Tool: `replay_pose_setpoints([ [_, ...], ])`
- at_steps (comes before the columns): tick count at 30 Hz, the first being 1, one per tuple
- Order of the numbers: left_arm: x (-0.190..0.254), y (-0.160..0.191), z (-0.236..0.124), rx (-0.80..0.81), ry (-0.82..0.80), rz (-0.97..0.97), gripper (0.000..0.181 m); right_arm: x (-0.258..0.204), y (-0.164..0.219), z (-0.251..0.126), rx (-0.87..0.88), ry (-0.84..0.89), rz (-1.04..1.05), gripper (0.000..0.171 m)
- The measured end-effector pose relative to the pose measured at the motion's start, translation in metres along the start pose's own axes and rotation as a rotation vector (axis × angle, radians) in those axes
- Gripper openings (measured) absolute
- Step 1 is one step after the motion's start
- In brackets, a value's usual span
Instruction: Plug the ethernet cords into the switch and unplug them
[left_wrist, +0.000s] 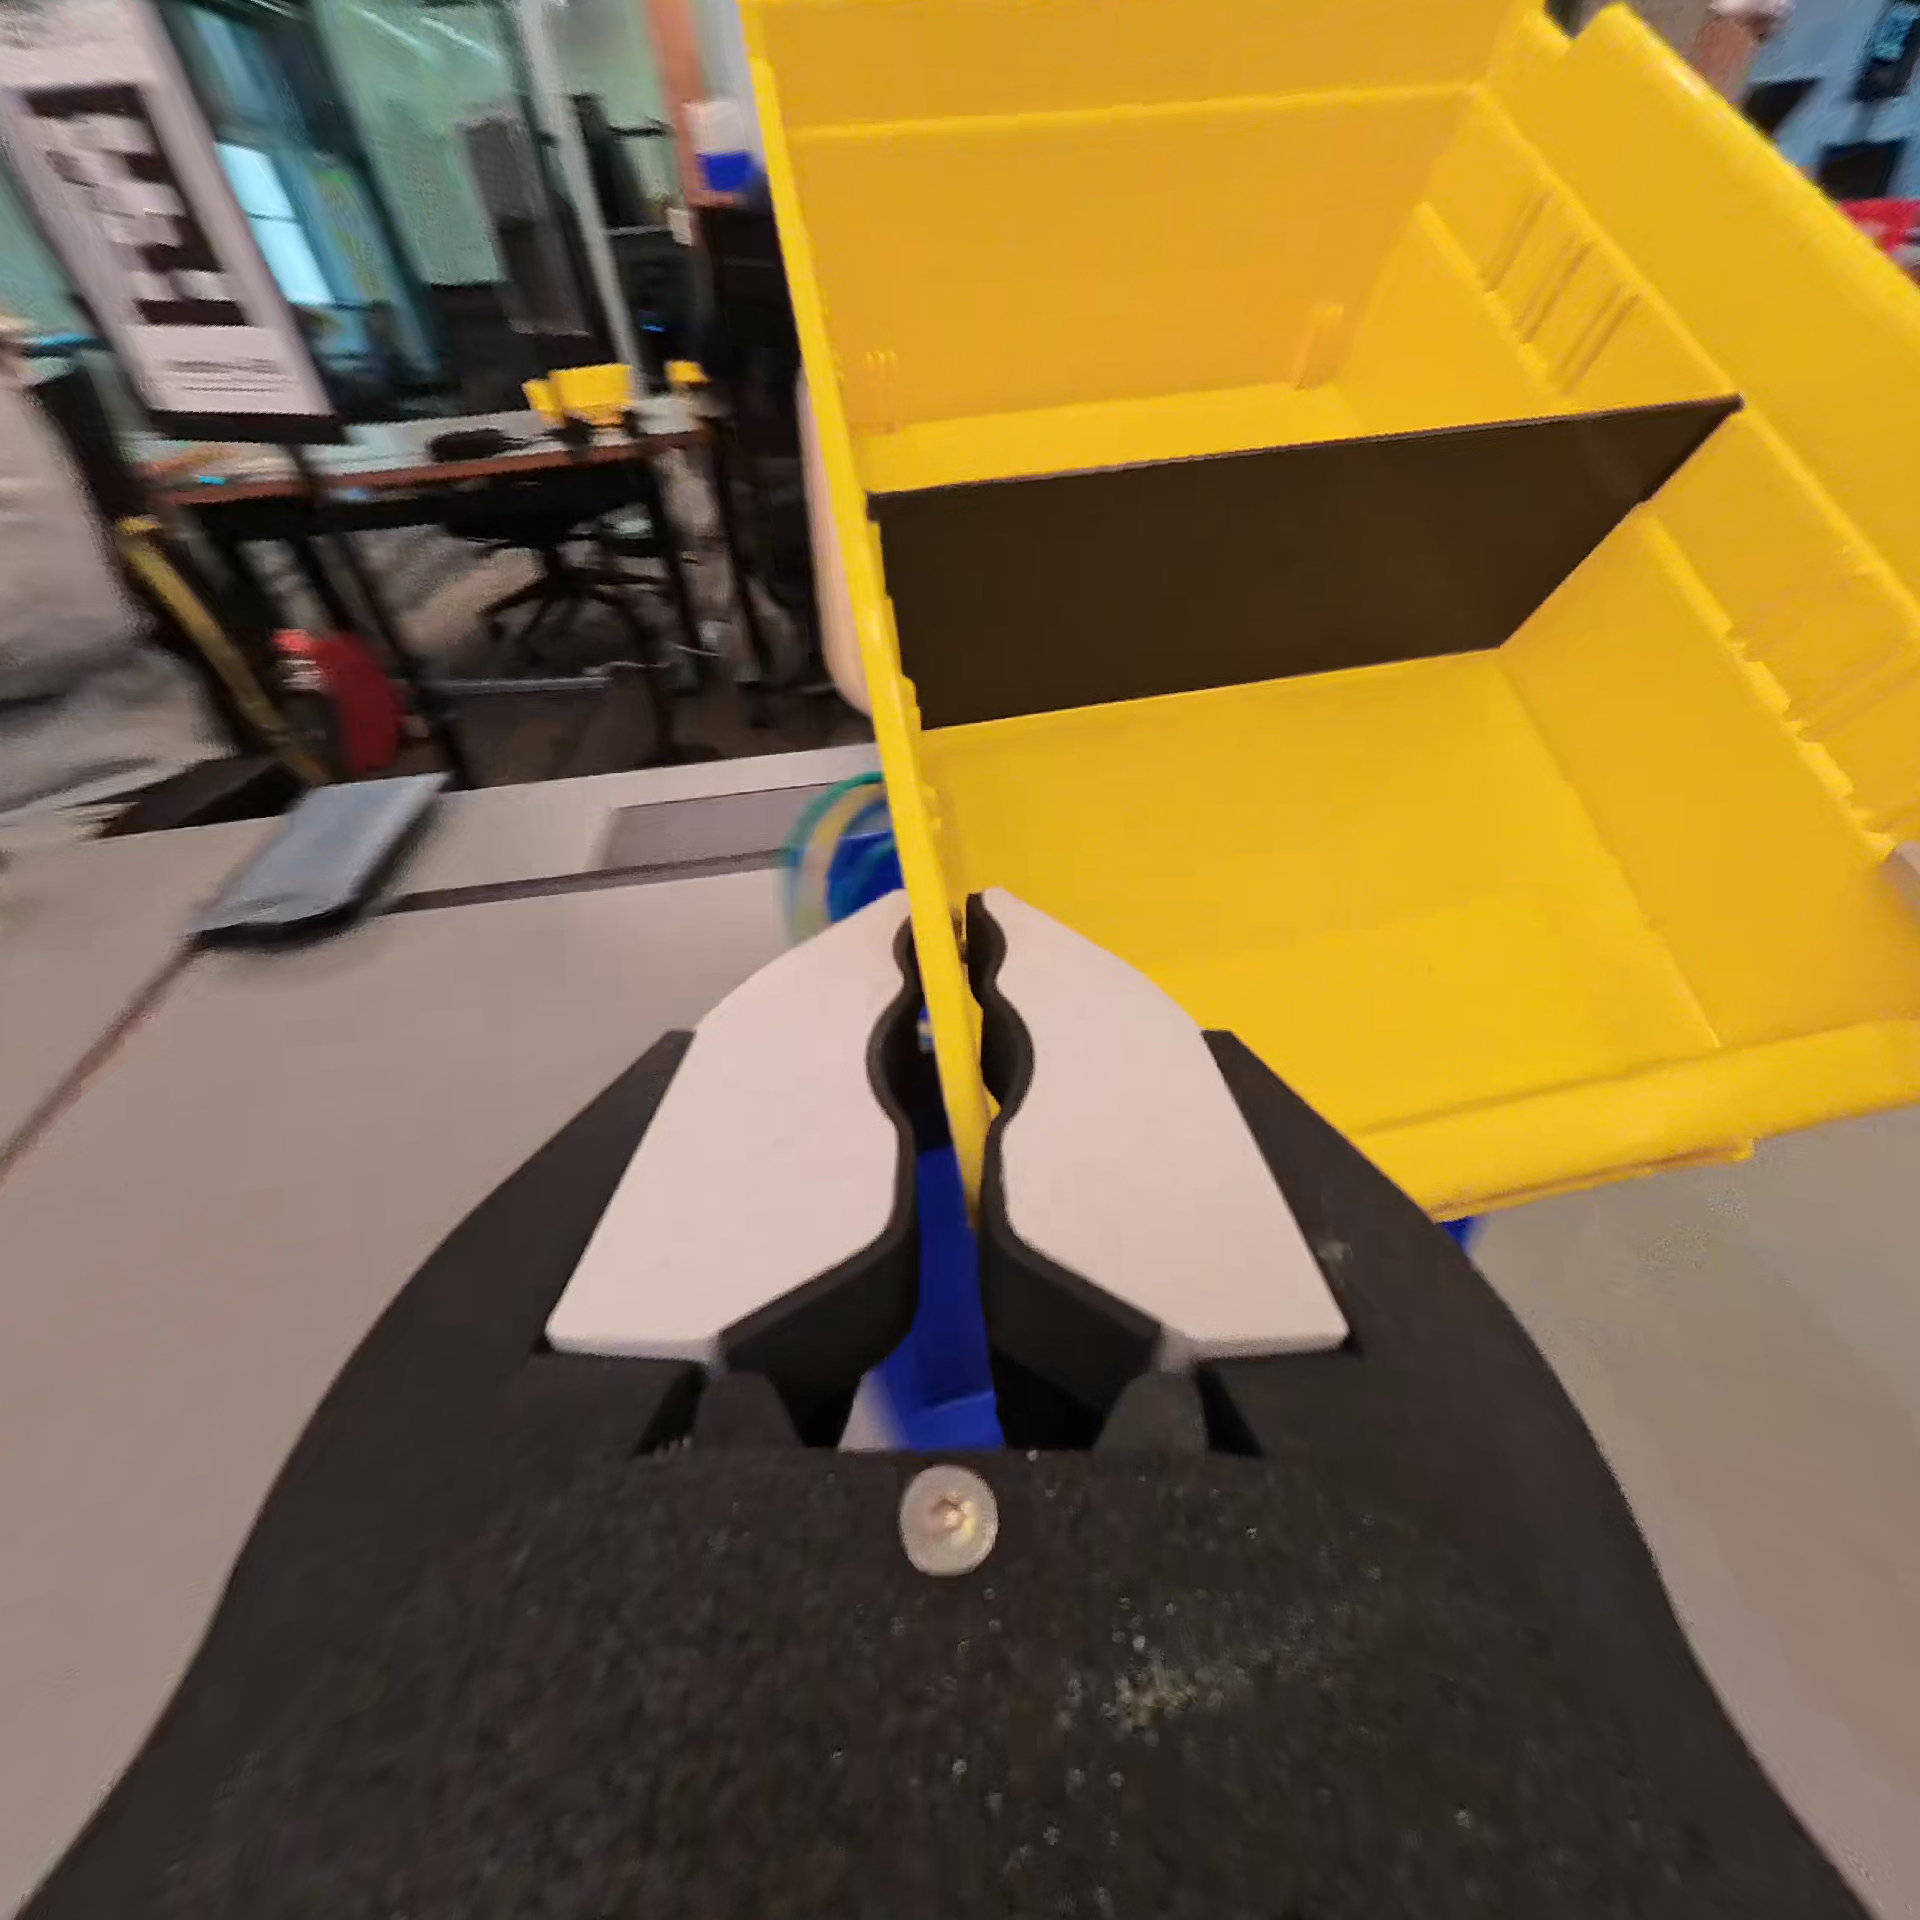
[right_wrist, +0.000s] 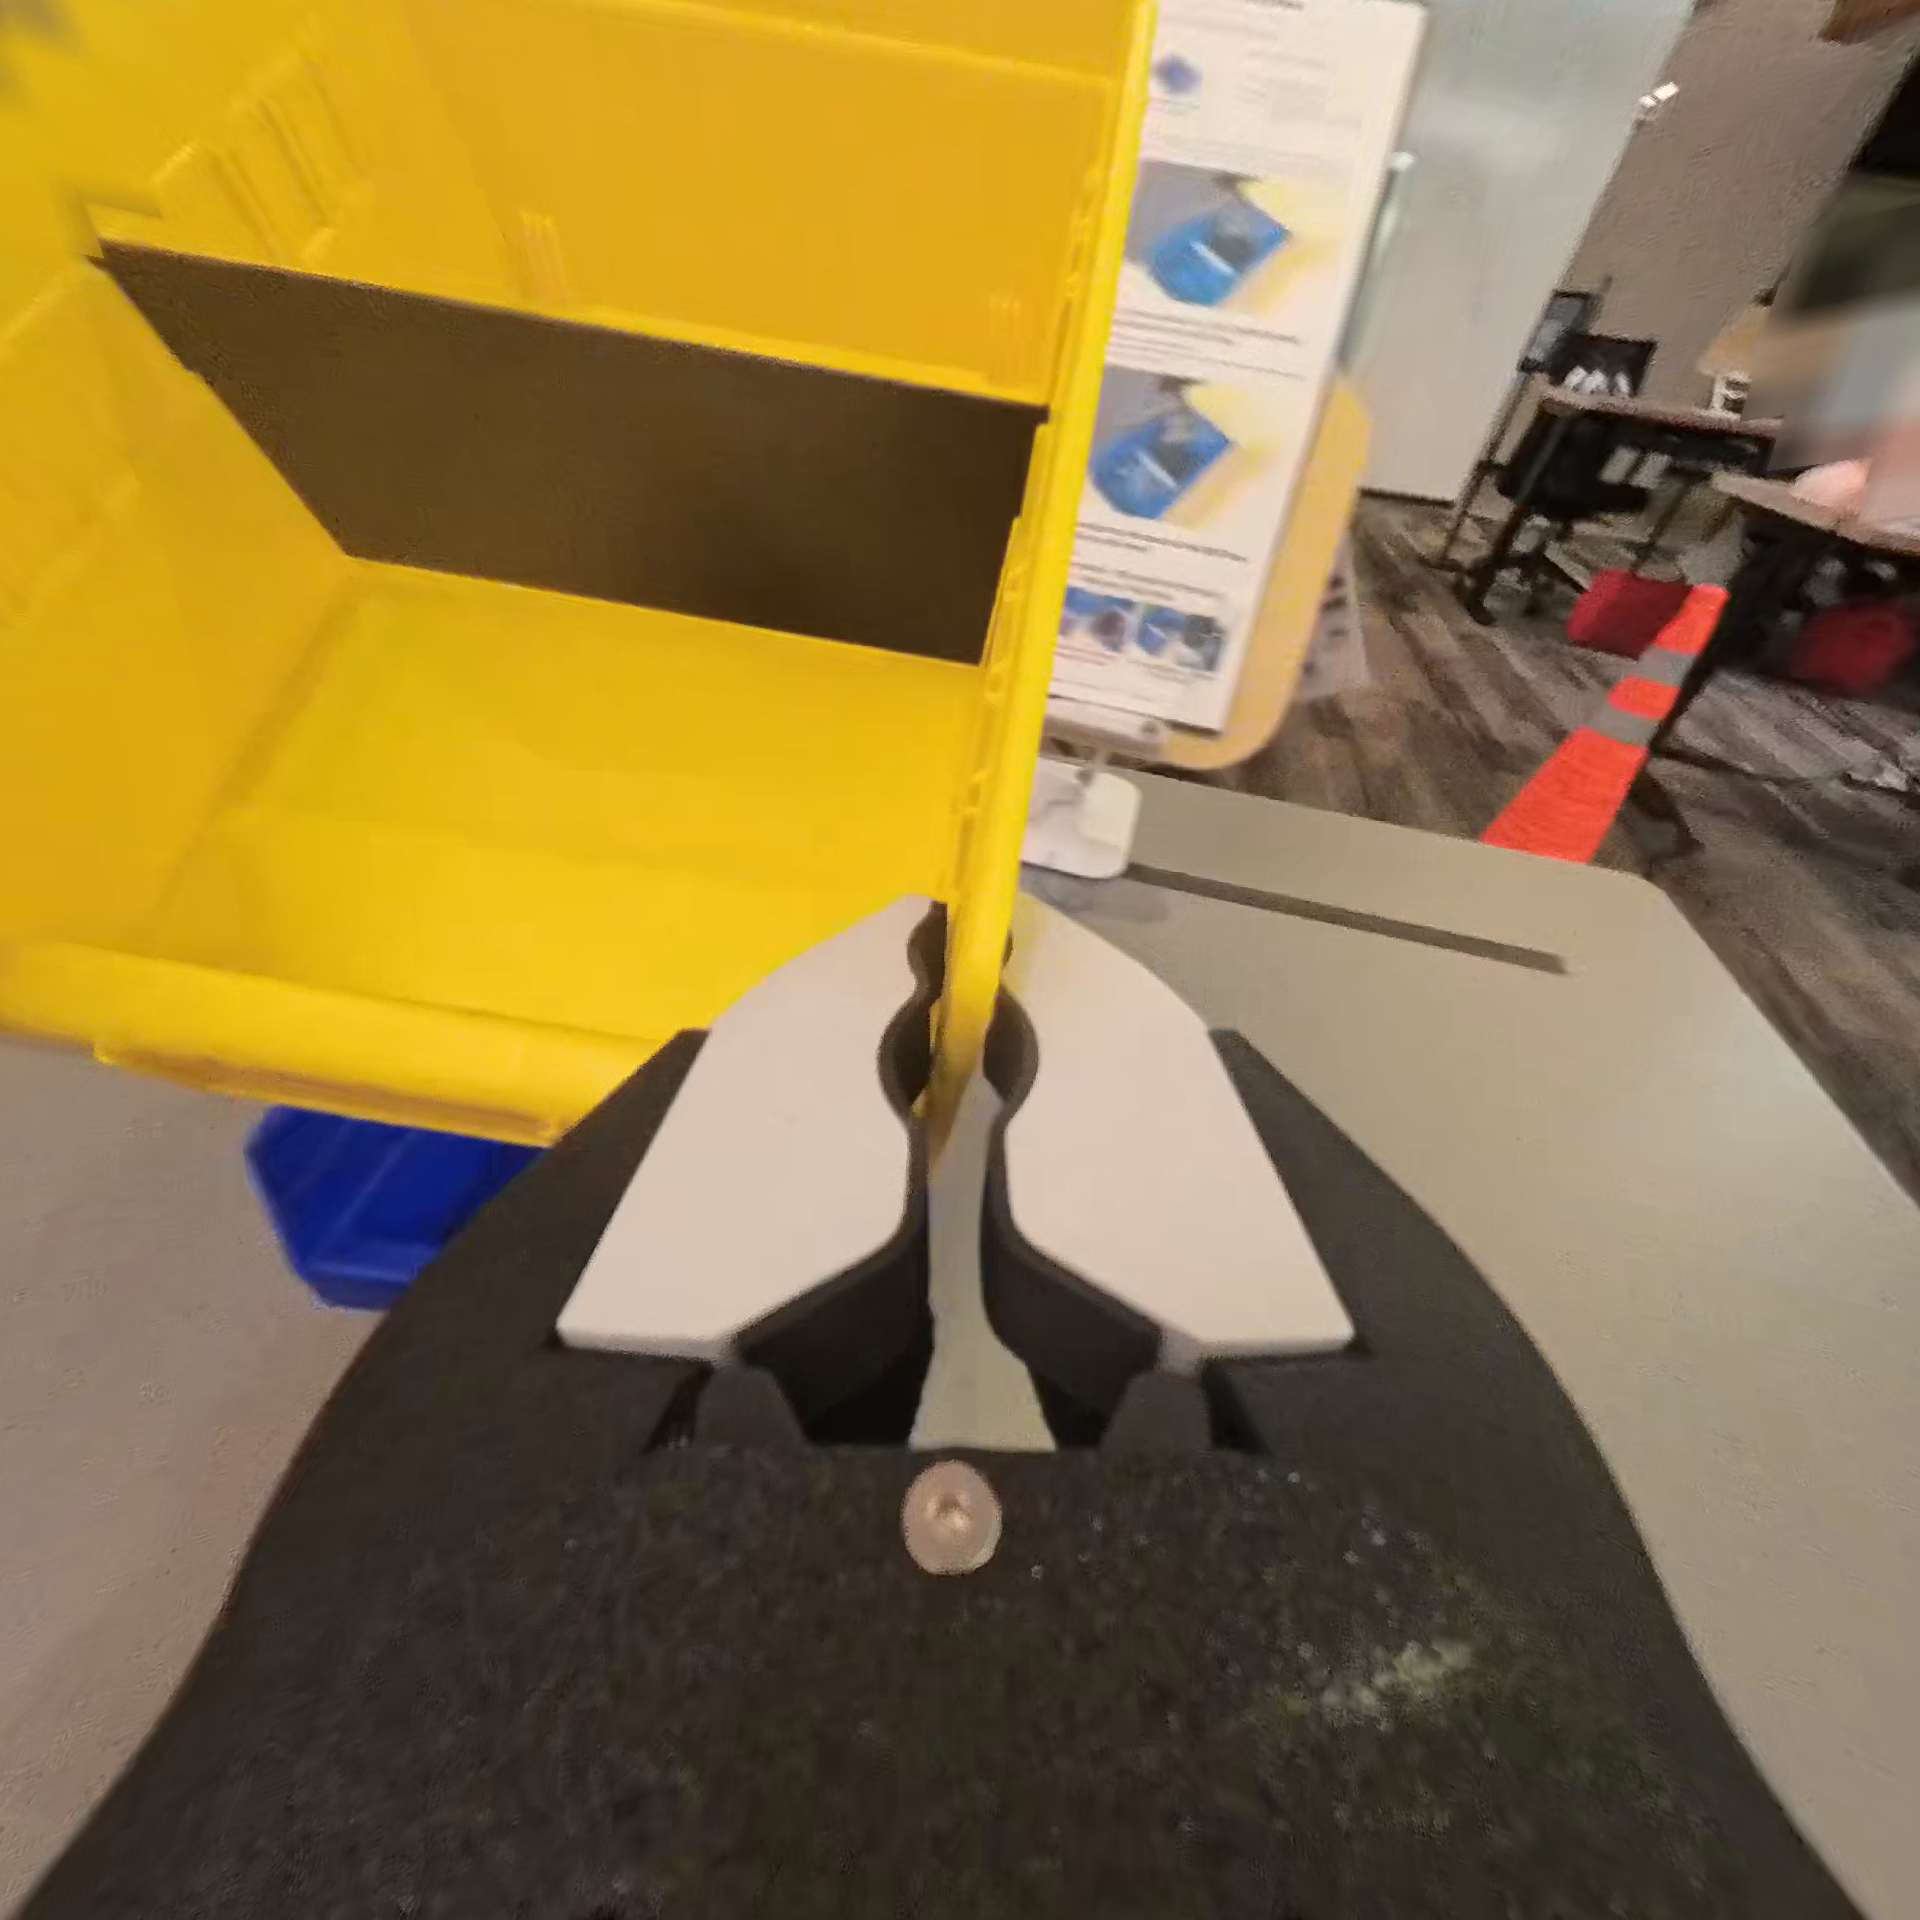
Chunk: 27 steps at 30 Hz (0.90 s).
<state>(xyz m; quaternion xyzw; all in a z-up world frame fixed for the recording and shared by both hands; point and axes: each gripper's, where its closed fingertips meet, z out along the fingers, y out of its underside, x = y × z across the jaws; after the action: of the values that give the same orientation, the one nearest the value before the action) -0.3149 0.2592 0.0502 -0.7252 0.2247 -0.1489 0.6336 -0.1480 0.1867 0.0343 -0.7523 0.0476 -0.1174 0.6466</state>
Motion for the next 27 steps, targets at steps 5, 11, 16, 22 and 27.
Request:
replay_pose_setpoints([
  [5, 0.172, 0.019, 0.078, -0.091, 0.205, 0.033, 0.006, 0.17, 0.06, -0.009, -0.143, 0.187, 0.059, 0.004],
  [11, 0.312, 0.109, 0.143, -0.303, 0.307, 0.03, 0.006, 0.3, 0.172, -0.006, -0.404, 0.231, 0.045, 0.005],
  [16, 0.349, 0.143, 0.136, -0.261, 0.289, 0.141, 0.013, 0.328, 0.236, -0.001, -0.456, 0.135, 0.159, 0.004],
  [22, 0.362, 0.148, 0.126, -0.255, 0.409, 0.101, 0.024, 0.337, 0.236, 0.003, -0.415, 0.131, 0.314, 0.004],
  [27, 0.353, 0.134, 0.102, -0.261, 0.578, 0.131, 0.036, 0.345, 0.228, -0.013, -0.403, 0.203, 0.216, 0.023],
])
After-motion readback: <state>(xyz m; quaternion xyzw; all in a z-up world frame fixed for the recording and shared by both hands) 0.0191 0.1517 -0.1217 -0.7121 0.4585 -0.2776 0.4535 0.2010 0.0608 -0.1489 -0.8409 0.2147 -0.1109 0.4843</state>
